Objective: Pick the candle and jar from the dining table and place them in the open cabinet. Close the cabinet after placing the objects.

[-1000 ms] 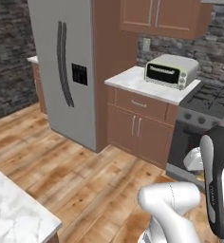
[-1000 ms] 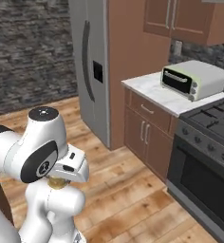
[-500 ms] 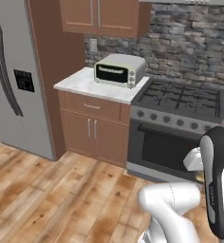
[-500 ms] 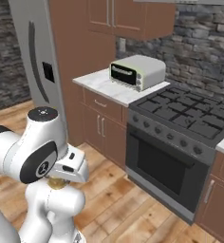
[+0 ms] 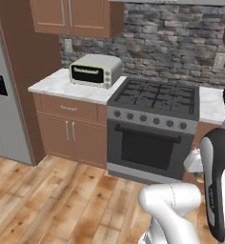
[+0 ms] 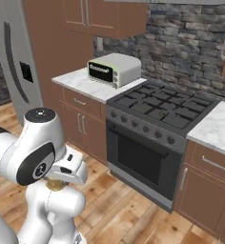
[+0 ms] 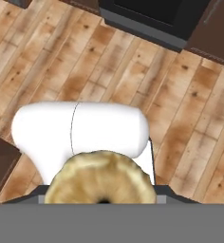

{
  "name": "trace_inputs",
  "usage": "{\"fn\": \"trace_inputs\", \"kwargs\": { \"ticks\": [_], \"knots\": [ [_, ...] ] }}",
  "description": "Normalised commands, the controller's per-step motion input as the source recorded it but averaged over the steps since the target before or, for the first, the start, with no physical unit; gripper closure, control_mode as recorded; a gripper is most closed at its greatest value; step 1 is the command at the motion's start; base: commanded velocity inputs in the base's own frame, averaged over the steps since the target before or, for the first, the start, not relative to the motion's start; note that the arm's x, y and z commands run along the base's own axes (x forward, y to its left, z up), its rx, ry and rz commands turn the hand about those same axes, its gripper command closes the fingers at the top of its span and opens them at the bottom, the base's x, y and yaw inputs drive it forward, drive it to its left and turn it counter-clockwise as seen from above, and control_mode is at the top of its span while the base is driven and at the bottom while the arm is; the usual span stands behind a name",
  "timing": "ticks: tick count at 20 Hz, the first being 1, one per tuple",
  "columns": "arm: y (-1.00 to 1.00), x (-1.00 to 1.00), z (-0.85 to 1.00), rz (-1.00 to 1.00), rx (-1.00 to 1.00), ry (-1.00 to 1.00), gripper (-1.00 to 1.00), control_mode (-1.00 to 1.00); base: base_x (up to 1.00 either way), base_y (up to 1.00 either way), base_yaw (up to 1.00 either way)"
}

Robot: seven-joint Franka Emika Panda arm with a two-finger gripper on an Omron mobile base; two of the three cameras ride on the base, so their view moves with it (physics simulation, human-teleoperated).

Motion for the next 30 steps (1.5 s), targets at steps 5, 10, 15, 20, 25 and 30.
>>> {"fn": "trace_inputs", "kwargs": {
  "ticks": [5, 10, 15, 20, 25, 30],
  "knots": [
    [0.0, 0.0, 0.0, 0.0, 0.0, 0.0, 1.0, 1.0, 0.0, -0.79, -0.07],
    [0.0, 0.0, 0.0, 0.0, 0.0, 0.0, 1.0, 1.0, 0.0, -0.7, -0.12],
    [0.0, 0.0, 0.0, 0.0, 0.0, 0.0, 1.0, 1.0, 0.0, -0.55, -0.22],
    [0.0, 0.0, 0.0, 0.0, 0.0, 0.0, 1.0, 1.0, 0.09, -0.43, -0.29],
    [0.0, 0.0, 0.0, 0.0, 0.0, 0.0, 1.0, 1.0, 0.12, -0.44, -0.31],
    [0.0, 0.0, 0.0, 0.0, 0.0, 0.0, 1.0, 1.0, 0.12, -0.41, -0.29]
  ]
}}
